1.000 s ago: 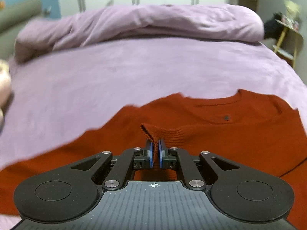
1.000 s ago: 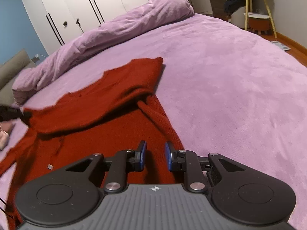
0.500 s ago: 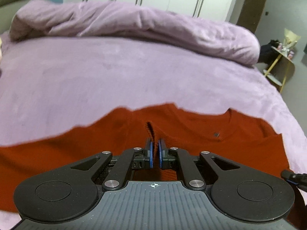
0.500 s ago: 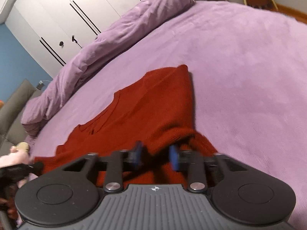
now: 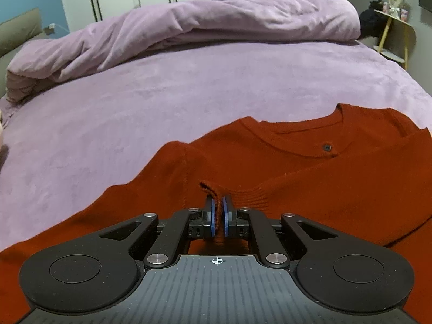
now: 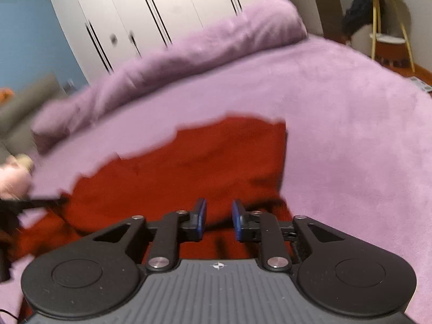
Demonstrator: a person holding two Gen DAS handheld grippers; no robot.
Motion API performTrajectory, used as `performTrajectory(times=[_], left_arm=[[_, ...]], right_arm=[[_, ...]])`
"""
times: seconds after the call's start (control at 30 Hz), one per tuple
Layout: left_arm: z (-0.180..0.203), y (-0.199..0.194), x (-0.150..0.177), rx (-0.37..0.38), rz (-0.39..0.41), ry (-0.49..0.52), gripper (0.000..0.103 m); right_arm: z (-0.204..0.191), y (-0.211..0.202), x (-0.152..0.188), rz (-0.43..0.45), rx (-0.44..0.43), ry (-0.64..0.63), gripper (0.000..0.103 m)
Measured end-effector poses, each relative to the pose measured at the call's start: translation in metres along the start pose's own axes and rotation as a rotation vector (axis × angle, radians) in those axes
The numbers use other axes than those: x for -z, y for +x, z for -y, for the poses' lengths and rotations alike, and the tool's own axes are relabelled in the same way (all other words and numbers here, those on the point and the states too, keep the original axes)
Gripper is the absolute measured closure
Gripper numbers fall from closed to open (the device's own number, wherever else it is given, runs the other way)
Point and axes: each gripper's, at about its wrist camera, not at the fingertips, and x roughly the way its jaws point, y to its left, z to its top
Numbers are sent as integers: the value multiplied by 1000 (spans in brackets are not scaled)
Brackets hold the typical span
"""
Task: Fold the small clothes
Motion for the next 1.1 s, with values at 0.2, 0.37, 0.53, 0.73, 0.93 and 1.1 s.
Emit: performTrajectory(times=[0.2, 0.37, 0.53, 0.73, 0.93, 1.1], left_arm=[[2, -5, -7, -3, 25, 12, 95], [3, -9, -14, -19, 56, 54, 95], [1, -3, -14, -28, 60, 51, 95], [7, 23, 2, -119, -9, 93, 100], [-11, 14, 13, -127, -62, -5, 99], [-5, -26, 13, -29, 10, -79, 86]], right_arm=[[10, 54, -20, -85, 160, -45, 52], [18, 94, -27, -132, 206, -17, 64], [-5, 94, -26, -62, 269, -183, 96], [-5, 111, -17, -72, 370, -268, 95], [-20, 67, -16, -28, 287, -219, 87], [-50, 39, 17, -25, 132, -346, 87]])
